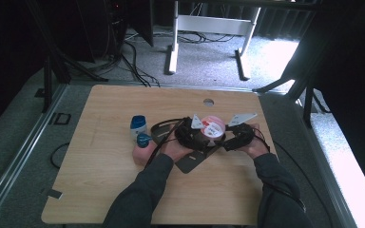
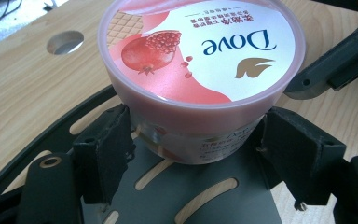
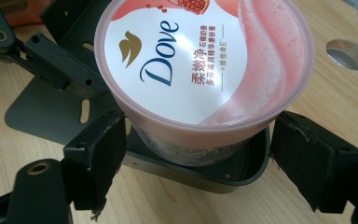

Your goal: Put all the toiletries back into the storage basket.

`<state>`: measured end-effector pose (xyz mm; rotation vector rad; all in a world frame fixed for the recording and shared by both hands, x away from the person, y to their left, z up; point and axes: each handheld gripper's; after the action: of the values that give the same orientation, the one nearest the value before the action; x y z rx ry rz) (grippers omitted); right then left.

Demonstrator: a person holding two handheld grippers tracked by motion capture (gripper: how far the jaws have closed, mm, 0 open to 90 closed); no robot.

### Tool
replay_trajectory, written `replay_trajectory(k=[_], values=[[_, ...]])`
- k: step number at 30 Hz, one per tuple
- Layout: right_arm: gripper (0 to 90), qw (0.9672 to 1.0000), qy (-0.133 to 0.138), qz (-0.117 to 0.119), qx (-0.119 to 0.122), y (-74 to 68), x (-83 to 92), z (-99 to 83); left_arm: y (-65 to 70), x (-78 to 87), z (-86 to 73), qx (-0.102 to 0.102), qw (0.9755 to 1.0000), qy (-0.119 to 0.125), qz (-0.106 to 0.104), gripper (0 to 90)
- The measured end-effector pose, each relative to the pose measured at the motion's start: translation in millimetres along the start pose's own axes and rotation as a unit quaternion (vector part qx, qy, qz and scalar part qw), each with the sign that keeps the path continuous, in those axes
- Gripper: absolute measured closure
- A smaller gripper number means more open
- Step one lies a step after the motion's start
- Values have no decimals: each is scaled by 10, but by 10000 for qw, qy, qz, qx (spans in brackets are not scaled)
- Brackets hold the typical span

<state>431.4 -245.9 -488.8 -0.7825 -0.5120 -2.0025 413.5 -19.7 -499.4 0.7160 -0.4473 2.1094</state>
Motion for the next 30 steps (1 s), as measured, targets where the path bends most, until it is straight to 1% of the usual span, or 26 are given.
replay_trajectory(k=[2,8,18,20,23,27,30], values=[[185,10000,-17,8,-8,10,-23,-9,-1,-21,-7,25,10000,-17,2,249],[185,9999,-69,-4,-96,24,-52,-50,0,-77,-14,19,10000,-86,-19,249],[185,9997,-176,-25,-161,46,-106,-109,4,-167,-39,91,9998,-181,-52,249],[185,9997,-177,-18,-168,46,-112,-111,-1,-178,-47,96,9997,-217,-69,249],[185,9996,-236,-38,-139,47,-135,-120,0,-199,-59,127,9996,-240,-71,249],[184,9994,-309,-68,-146,39,-157,-130,8,-224,-69,115,9994,-310,-65,249],[185,9992,-359,-70,-152,34,-171,-143,8,-244,-80,132,9992,-359,-95,249]])
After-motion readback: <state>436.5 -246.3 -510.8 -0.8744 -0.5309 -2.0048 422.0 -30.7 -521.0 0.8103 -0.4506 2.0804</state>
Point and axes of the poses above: each handheld gripper's, and its own axes: x roughly backward along the jaws, z roughly out of its top, y roughly to its right
